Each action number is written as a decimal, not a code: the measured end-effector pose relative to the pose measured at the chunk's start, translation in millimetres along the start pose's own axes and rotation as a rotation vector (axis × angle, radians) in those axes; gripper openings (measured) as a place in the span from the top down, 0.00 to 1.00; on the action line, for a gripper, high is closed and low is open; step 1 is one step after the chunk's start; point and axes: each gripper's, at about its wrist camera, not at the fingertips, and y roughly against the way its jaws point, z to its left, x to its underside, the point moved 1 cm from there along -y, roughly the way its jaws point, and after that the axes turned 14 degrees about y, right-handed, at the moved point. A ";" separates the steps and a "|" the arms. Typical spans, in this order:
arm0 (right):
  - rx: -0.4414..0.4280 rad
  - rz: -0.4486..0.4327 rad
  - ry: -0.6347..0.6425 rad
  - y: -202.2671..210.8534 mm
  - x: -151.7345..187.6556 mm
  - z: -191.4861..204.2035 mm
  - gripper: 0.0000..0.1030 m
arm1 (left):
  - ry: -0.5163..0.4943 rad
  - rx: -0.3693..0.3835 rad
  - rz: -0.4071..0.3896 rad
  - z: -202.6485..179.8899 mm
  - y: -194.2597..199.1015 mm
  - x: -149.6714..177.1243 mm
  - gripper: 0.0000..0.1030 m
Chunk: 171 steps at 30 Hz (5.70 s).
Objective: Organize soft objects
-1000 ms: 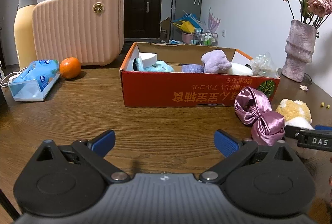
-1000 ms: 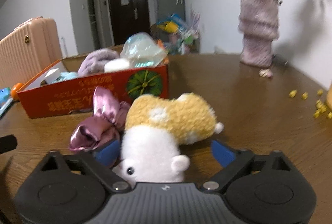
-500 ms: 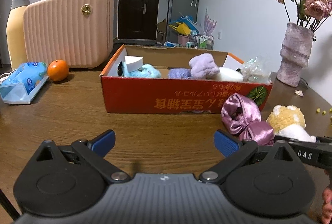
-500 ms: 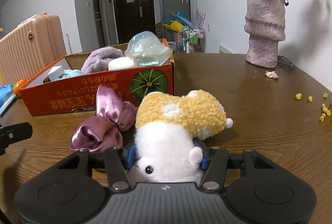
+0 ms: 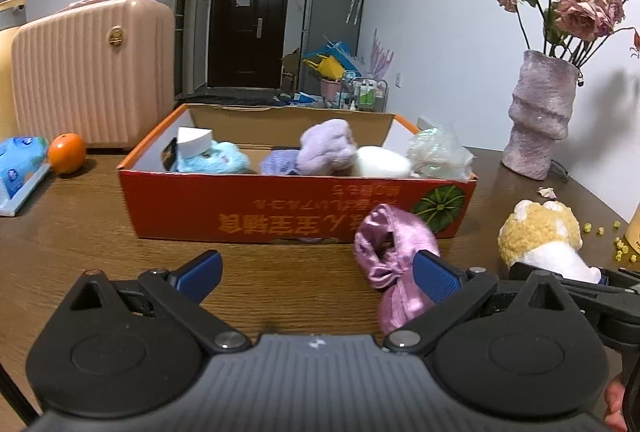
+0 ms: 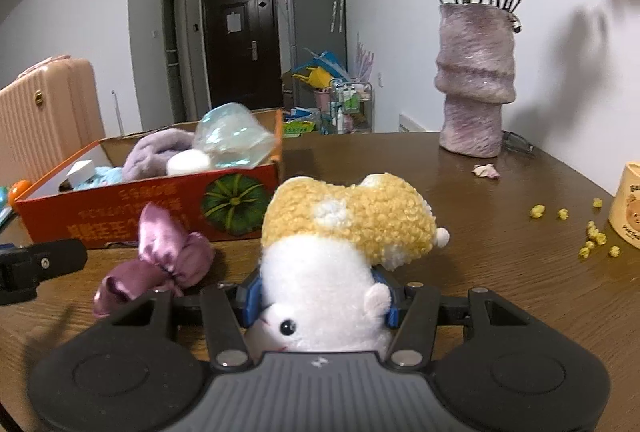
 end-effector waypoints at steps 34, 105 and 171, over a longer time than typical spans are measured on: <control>0.068 -0.016 -0.050 1.0 6.5 -43.3 0.48 | -0.082 -0.007 0.209 -58.2 -68.5 20.5 0.19; 0.118 -0.352 0.093 7.2 -48.7 103.7 0.48 | 0.032 0.037 -0.154 35.9 -5.5 -61.2 0.65; 0.044 -0.409 0.074 -70.6 -92.6 116.1 0.00 | 0.052 -0.156 -0.320 75.3 -81.3 -119.2 0.00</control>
